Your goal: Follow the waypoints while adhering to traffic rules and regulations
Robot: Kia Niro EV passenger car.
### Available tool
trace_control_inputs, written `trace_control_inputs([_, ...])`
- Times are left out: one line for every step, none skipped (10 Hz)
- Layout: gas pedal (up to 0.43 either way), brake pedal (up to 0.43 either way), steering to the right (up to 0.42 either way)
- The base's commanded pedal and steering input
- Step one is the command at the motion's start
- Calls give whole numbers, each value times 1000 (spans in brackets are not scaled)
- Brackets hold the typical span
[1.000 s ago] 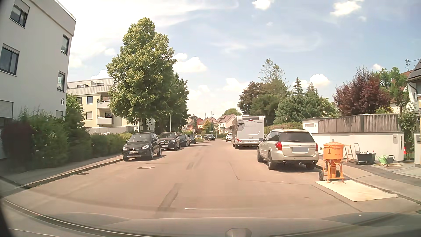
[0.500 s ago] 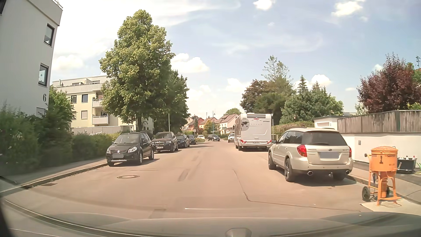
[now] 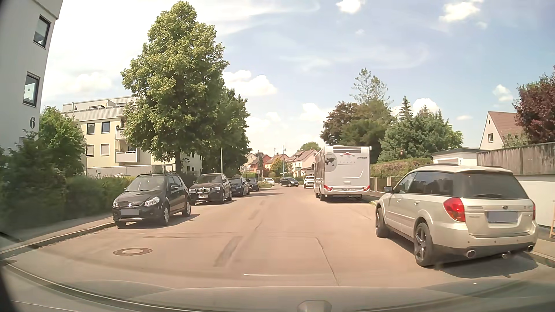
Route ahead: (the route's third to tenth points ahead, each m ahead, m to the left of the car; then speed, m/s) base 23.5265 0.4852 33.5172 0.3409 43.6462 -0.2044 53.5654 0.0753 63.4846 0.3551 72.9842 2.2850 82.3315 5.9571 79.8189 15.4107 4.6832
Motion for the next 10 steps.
trace_control_inputs([28,0,-11])
trace_control_inputs([98,0,-11])
trace_control_inputs([138,0,-11])
trace_control_inputs([177,0,-11])
trace_control_inputs([197,0,-11])
trace_control_inputs([220,0,-13])
trace_control_inputs([220,0,-14])
trace_control_inputs([220,0,-15])
trace_control_inputs([220,0,-17])
trace_control_inputs([220,0,-18])
